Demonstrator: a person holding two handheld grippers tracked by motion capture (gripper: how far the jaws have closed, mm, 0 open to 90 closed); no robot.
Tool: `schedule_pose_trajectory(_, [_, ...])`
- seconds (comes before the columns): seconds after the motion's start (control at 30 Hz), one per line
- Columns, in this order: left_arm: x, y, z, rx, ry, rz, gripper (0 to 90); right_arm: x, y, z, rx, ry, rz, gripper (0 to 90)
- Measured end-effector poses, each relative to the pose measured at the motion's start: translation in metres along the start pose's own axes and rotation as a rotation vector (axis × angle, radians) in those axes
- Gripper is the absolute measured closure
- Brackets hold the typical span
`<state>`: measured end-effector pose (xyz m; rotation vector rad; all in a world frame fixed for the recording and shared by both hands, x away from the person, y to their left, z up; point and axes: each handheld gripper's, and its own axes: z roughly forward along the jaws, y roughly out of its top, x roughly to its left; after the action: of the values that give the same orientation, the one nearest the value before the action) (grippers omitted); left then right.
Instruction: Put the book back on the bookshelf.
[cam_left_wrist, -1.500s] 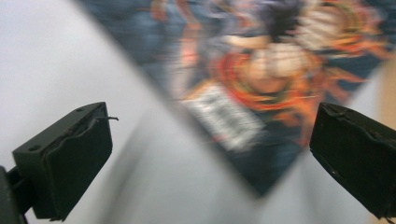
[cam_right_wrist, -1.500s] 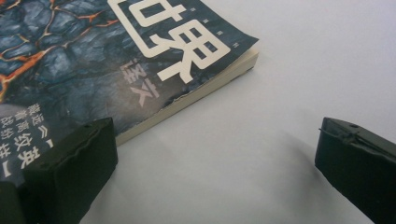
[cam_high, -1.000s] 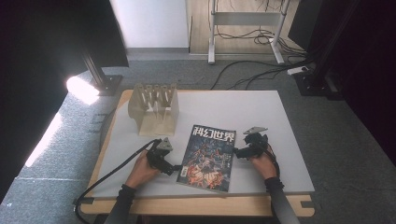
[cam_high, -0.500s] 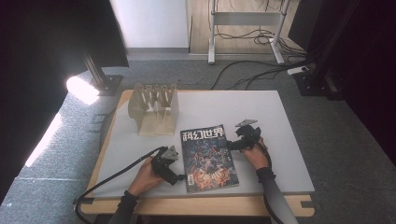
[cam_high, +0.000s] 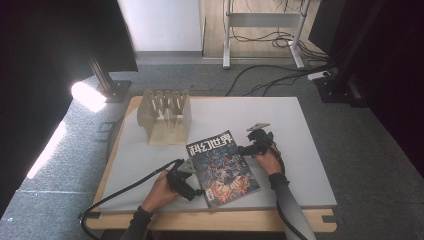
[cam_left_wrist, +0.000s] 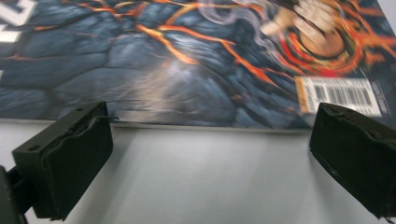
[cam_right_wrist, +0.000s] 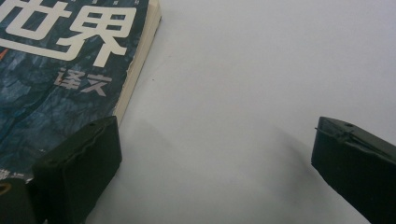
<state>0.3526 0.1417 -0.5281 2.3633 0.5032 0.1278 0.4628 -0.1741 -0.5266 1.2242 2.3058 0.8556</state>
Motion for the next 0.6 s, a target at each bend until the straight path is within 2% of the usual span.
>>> schedule_pose_trajectory(0.03, [0.002,0.000,0.000,-0.006,0.003,-0.014,0.0,0.000,0.000,0.000,0.000,0.000,0.000,0.5])
schedule_pose_trajectory(0.07, [0.006,0.000,-0.001,-0.015,0.002,-0.048,0.0,-0.001,-0.001,-0.005,-0.004,0.025,0.016,0.4])
schedule_pose_trajectory(0.1, [0.006,0.000,-0.001,-0.015,0.002,-0.048,0.0,-0.001,-0.001,-0.005,-0.004,0.025,0.016,0.4])
schedule_pose_trajectory(0.17, [0.008,0.001,0.000,-0.019,-0.001,-0.063,0.0,-0.003,-0.004,-0.015,-0.023,0.079,0.061,0.6])
schedule_pose_trajectory(0.2, [0.008,0.001,0.000,-0.020,-0.002,-0.063,0.0,-0.003,-0.004,-0.015,-0.023,0.079,0.061,0.6])
schedule_pose_trajectory(0.27, [0.008,0.001,0.000,-0.021,-0.004,-0.067,0.0,0.000,-0.005,-0.020,-0.027,0.115,0.071,2.6])
schedule_pose_trajectory(0.4, [0.008,0.001,0.000,-0.021,-0.003,-0.066,0.0,0.013,-0.006,-0.025,-0.025,0.176,0.062,4.5])
schedule_pose_trajectory(0.5, [0.006,0.000,0.000,-0.010,0.002,-0.038,0.0,0.024,-0.005,-0.025,-0.019,0.204,0.041,6.0])
schedule_pose_trajectory(0.6, [0.006,0.000,0.000,-0.008,0.002,-0.036,0.0,0.029,-0.004,-0.023,-0.015,0.242,0.040,7.8])
